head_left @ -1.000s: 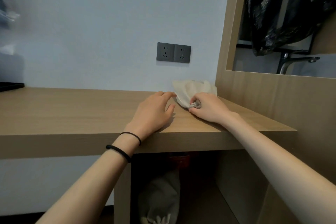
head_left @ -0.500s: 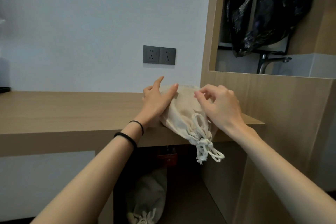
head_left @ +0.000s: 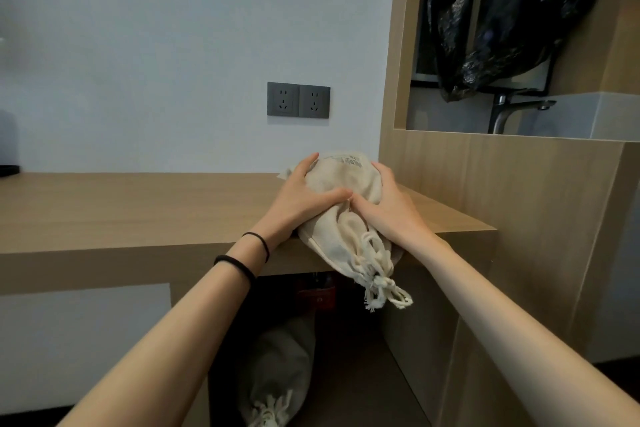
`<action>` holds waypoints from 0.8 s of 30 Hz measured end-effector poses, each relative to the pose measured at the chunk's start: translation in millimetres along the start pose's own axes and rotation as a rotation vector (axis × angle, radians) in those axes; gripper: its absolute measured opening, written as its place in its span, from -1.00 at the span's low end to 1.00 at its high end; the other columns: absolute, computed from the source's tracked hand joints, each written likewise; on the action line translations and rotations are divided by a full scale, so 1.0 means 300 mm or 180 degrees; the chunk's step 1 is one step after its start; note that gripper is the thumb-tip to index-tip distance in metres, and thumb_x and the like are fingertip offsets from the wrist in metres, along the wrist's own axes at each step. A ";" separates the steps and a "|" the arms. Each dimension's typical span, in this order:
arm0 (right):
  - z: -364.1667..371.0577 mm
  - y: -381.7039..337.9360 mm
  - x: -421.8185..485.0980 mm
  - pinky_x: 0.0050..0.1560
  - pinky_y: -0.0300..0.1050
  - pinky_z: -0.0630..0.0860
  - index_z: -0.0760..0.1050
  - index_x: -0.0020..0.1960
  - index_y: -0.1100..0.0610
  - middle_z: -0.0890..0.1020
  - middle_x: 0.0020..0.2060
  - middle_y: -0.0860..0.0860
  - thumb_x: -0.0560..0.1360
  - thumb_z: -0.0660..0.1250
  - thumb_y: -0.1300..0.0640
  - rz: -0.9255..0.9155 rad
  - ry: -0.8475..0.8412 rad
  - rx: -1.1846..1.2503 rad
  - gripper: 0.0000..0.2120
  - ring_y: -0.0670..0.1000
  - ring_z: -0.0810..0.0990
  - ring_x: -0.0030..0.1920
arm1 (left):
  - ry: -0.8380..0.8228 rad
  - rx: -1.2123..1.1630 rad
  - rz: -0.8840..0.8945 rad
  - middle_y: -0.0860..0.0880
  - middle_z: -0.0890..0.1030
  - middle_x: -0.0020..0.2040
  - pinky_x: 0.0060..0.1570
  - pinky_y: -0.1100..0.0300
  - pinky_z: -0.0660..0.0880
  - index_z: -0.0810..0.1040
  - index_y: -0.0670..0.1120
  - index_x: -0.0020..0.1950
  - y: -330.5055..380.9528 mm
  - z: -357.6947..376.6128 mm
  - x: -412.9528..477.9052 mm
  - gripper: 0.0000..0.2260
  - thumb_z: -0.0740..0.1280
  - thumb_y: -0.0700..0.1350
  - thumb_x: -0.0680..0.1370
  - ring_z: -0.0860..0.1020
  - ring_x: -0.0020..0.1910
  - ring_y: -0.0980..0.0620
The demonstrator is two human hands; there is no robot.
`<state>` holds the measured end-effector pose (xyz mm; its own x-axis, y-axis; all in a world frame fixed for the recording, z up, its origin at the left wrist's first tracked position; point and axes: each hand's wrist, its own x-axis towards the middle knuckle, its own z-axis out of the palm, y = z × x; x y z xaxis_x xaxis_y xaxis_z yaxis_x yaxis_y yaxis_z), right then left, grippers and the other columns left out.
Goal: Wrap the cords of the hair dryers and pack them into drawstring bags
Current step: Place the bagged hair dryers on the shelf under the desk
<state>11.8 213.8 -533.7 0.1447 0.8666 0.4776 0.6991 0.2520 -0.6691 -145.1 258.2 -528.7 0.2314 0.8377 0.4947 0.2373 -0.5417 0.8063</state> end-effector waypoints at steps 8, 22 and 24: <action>-0.012 0.009 -0.132 0.21 -0.16 0.39 0.20 0.44 -0.07 0.42 0.33 -0.08 0.45 0.41 -0.01 -0.0382 0.0694 0.0637 -0.36 -0.04 0.41 0.30 | 0.0181 -0.0083 0.0517 0.09 0.51 0.28 0.30 0.15 0.42 0.45 0.07 0.35 0.040 0.016 -0.090 -0.34 0.49 0.02 0.25 0.48 0.24 0.20; -0.077 0.107 -0.511 0.34 -0.12 0.38 0.31 0.35 -0.01 0.42 0.27 -0.09 0.43 0.46 0.11 -0.0817 0.1606 0.0835 -0.45 -0.16 0.39 0.31 | 0.0321 -0.0442 0.1343 0.10 0.50 0.31 0.35 0.06 0.38 0.42 -0.03 0.38 0.061 0.178 -0.435 -0.40 0.53 -0.13 0.38 0.43 0.33 0.18; -0.074 0.143 -0.570 0.34 -0.09 0.38 0.33 0.33 0.01 0.43 0.25 -0.07 0.44 0.45 0.14 -0.0805 0.1690 0.0846 -0.47 -0.14 0.40 0.30 | 0.0269 -0.0442 0.1367 0.10 0.50 0.32 0.35 0.12 0.35 0.42 -0.05 0.38 0.039 0.204 -0.494 -0.39 0.53 -0.14 0.37 0.42 0.33 0.18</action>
<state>32.5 66.8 -631.3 0.3726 0.4527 0.8101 0.5696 0.5776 -0.5847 -118.9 123.4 -612.5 0.2021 0.5451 0.8137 0.0066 -0.8315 0.5554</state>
